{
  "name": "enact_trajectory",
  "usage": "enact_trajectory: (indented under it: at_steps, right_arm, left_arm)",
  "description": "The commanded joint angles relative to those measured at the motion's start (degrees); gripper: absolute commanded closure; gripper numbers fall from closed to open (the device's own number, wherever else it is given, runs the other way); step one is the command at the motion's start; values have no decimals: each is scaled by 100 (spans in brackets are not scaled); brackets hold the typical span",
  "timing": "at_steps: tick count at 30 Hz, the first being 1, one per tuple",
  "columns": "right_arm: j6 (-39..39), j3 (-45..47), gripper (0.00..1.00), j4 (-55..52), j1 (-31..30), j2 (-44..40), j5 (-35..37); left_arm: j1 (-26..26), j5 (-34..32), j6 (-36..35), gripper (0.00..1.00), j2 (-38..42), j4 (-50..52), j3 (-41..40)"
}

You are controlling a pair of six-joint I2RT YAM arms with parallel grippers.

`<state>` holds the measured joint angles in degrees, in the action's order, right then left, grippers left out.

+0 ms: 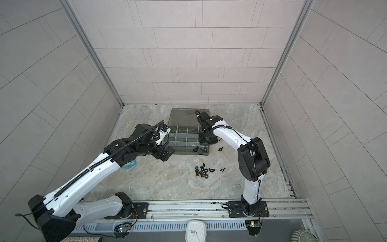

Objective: Sort the screws and nuts into containers
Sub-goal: Place the screw into the container.

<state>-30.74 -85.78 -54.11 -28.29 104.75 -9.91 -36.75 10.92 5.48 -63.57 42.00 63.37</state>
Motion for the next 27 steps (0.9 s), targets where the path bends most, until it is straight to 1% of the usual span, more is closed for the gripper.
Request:
enact_trajectory:
  at_steps: [1, 6, 9, 13, 16, 22, 27]
  right_arm:
    - [-106, -113, 90, -57, -93, 168, -37]
    - [-134, -125, 90, 17, -158, 296, -75]
    - [-126, -73, 87, 68, -168, 341, -105]
    - [-108, -58, 73, 131, -171, 335, -102]
    - [-25, -121, 68, 120, -171, 212, -39]
    - [118, -131, 67, -139, -178, -174, -2]
    - [150, 302, 69, -292, -262, -696, -2]
  left_arm:
    - [30, -101, 76, 0, 134, 147, -83]
    - [33, -130, 137, 0, 224, 177, -123]
    - [36, -142, 139, 0, 262, 185, -141]
    - [28, -177, 145, 0, 262, 216, -125]
    - [37, -186, 147, 0, 267, 219, -124]
    - [30, -203, 183, 0, 292, 239, -105]
    - [35, -148, 296, 0, 372, 202, -153]
